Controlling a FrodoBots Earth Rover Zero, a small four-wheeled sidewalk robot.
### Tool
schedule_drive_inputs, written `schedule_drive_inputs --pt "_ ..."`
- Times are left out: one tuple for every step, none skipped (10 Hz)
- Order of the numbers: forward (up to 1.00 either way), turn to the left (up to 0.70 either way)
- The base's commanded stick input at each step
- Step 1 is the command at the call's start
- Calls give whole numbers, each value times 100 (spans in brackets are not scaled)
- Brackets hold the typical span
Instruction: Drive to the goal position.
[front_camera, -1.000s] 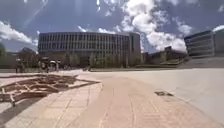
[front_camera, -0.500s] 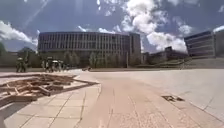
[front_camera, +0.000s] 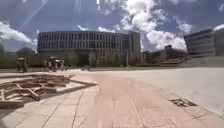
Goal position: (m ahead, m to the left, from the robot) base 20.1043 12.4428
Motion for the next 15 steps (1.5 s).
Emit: schedule_drive_inputs --pt "70 2" --pt "70 0" --pt "70 3" --pt "70 1" --pt "70 0" --pt "70 0" --pt "70 5" --pt "70 9" --pt "70 0" --pt "70 0" --pt "70 0" --pt "70 10" --pt "70 12" --pt "70 22" --pt "70 4"
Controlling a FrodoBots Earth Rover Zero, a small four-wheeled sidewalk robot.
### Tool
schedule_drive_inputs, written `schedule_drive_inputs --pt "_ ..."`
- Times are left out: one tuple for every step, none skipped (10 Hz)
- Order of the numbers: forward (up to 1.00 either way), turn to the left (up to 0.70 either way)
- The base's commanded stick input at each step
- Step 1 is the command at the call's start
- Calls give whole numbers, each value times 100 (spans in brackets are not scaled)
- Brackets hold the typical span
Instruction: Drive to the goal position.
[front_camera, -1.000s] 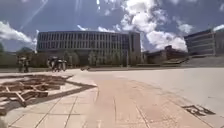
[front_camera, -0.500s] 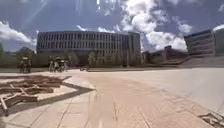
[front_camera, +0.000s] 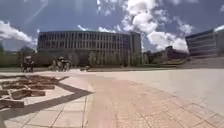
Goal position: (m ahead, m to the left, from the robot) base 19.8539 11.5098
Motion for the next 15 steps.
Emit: schedule_drive_inputs --pt "70 1" --pt "70 3" --pt "70 0" --pt "70 0" --pt "70 0" --pt "70 27" --pt "70 29" --pt "70 6" --pt "70 0" --pt "70 0" --pt "70 4" --pt "70 17" --pt "70 34" --pt "70 0" --pt "70 0"
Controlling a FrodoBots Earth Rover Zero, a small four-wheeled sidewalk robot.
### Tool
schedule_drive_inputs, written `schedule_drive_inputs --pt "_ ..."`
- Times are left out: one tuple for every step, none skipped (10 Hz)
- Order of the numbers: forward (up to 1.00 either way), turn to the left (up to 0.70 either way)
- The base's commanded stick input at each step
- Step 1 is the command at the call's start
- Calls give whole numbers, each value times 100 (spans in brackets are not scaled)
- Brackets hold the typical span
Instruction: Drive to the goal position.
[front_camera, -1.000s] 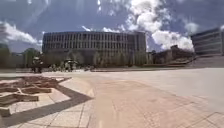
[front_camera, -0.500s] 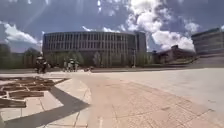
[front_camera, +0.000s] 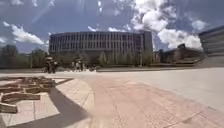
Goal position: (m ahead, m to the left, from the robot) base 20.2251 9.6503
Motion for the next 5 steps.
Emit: schedule_drive_inputs --pt "70 0" --pt "70 1" --pt "70 2" --pt "70 33" --pt "70 16"
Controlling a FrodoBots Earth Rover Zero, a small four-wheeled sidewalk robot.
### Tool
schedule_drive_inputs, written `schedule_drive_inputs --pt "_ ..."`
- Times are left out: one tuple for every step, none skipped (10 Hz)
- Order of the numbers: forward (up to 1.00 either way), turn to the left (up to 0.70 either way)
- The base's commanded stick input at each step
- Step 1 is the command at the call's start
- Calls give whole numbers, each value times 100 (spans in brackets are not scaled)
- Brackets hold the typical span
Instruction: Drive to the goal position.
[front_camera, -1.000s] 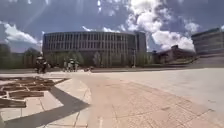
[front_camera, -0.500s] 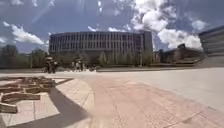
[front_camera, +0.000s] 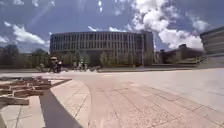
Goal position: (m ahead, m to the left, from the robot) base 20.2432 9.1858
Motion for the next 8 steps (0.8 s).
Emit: schedule_drive_inputs --pt "70 0" --pt "70 0" --pt "70 0" --pt "70 0" --pt "70 0" --pt "70 0" --pt "70 21" --pt "70 35"
